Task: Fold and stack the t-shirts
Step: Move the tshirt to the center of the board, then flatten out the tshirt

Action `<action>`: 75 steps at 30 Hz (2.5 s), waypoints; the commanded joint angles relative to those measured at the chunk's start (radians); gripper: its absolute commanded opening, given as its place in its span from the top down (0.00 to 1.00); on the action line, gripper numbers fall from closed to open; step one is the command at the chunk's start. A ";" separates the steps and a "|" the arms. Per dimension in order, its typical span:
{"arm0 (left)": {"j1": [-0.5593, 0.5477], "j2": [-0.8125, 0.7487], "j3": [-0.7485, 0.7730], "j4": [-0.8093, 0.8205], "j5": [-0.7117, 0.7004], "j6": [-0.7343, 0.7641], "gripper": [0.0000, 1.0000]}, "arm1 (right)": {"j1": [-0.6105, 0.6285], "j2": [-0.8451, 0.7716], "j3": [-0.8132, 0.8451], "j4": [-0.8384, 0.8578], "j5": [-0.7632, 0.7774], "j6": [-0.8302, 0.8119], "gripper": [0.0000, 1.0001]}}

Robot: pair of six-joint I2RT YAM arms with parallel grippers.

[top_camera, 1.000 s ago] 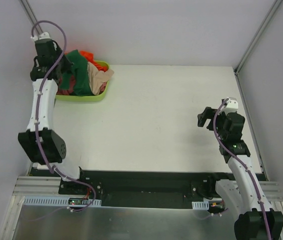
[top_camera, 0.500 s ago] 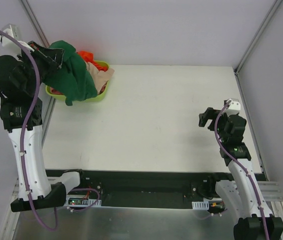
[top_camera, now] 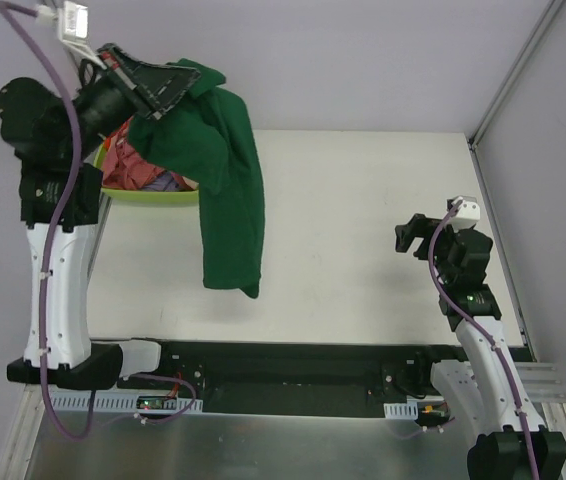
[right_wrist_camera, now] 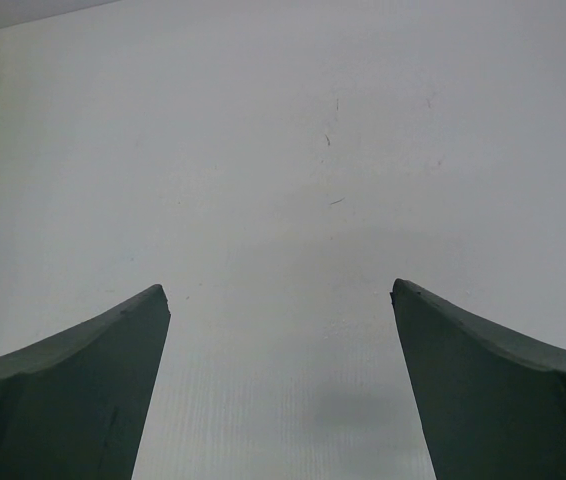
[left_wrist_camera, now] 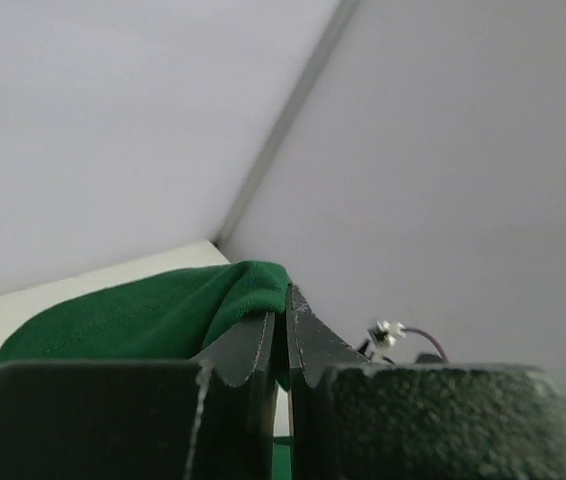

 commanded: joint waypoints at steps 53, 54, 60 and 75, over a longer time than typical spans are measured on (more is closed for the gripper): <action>-0.619 0.554 -0.820 0.022 -0.335 0.046 0.40 | 0.553 0.843 0.535 -0.183 0.235 0.055 0.26; -0.620 0.562 -0.823 0.023 -0.324 0.046 0.44 | 0.559 0.857 0.539 -0.186 0.240 0.055 0.28; -0.622 0.572 -0.852 0.022 -0.338 0.044 0.60 | 0.581 0.906 0.552 -0.209 0.334 0.061 0.48; -0.643 0.560 -0.886 0.020 -0.316 0.078 1.00 | 0.584 0.780 0.520 -0.261 0.470 0.102 0.92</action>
